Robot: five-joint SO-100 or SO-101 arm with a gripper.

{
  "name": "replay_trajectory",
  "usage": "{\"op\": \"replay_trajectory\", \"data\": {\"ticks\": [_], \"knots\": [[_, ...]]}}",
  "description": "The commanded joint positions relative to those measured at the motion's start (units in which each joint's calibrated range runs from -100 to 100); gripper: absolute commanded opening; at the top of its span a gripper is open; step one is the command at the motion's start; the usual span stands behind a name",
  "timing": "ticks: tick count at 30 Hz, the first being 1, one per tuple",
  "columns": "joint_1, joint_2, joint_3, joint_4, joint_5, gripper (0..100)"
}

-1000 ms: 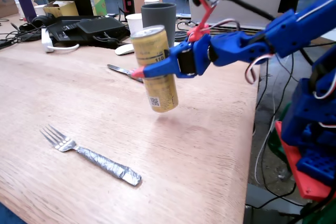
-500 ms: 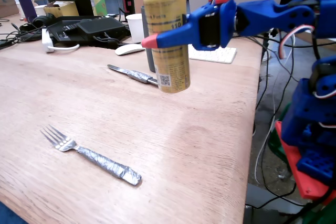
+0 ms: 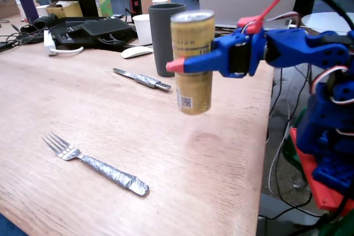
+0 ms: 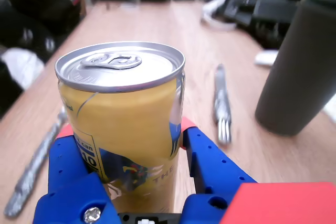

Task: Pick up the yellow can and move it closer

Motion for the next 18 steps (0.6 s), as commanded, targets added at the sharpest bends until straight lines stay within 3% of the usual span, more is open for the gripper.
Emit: {"op": "replay_trajectory", "data": {"ticks": [1,4,8,13,18], "knots": [[-2.32,-5.87,0.88,-0.23,-0.29,26],[-3.67,-9.47,0.88,1.91,-0.29,26],[-3.67,-12.13,0.88,14.39,-0.24,26],[-3.67,-12.04,0.88,14.8,-0.29,26],[-3.67,-12.04,0.88,22.35,-3.13,26]]}}
